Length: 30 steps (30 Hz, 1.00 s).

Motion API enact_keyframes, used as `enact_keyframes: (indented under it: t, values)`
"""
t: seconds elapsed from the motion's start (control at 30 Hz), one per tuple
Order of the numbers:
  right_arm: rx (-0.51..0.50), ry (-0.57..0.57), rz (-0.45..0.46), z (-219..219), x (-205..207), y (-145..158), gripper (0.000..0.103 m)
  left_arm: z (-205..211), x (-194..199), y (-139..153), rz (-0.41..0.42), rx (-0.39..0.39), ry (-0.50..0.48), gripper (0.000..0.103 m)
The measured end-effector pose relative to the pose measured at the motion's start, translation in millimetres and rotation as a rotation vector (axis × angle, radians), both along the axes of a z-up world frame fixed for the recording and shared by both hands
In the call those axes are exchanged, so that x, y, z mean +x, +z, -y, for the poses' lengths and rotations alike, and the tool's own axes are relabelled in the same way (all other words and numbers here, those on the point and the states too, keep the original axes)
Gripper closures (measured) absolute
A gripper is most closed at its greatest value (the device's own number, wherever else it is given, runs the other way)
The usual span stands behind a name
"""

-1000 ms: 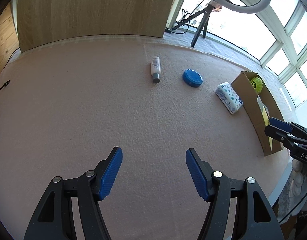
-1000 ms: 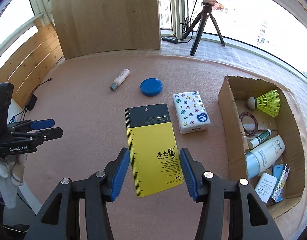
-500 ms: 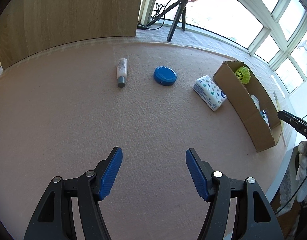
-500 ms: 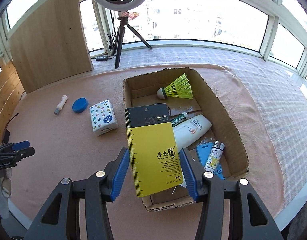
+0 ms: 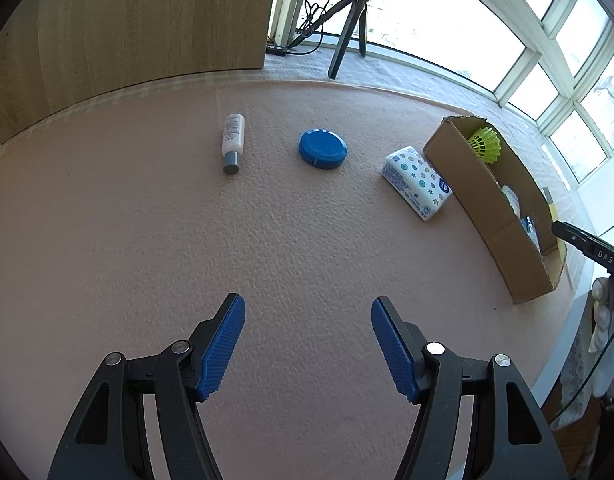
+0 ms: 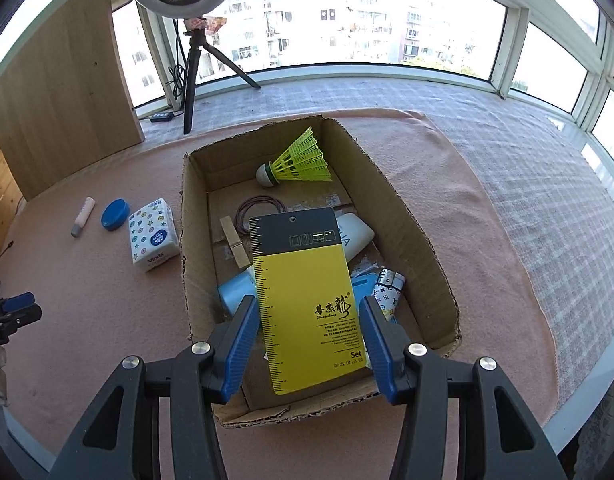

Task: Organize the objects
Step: 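Carry the yellow notebook into the box and open the right gripper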

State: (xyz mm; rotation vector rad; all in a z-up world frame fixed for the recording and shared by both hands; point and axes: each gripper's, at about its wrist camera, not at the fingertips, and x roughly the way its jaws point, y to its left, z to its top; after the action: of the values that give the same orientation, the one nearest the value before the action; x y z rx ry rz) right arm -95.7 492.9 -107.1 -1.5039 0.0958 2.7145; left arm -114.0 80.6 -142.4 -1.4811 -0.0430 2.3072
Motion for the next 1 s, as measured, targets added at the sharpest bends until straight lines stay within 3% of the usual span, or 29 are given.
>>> enact_keyframes:
  t: [0.1,0.13,0.2,0.63,1.0]
  values:
    - [0.006,-0.003,-0.006,-0.2,-0.3,0.2,0.051,-0.1,-1.1,0.3,0.0,-0.002,-0.001,0.034]
    - [0.014,-0.007,-0.006,0.5,-0.5,0.5,0.041,0.2,-1.4,0.2,0.0,-0.004,-0.001,0.034]
    - [0.036,-0.019,-0.024,1.6,0.4,3.2,0.032,0.6,-2.3,0.2,-0.002,-0.007,0.001,0.034]
    - [-0.012,0.009,-0.065,20.3,1.5,16.5,0.032,11.2,-5.8,-1.5,-0.004,-0.02,0.02,0.034]
    - [-0.108,0.123,-0.084,65.1,0.0,26.3,0.032,22.0,-10.1,-2.6,-0.004,-0.028,0.049,0.034]
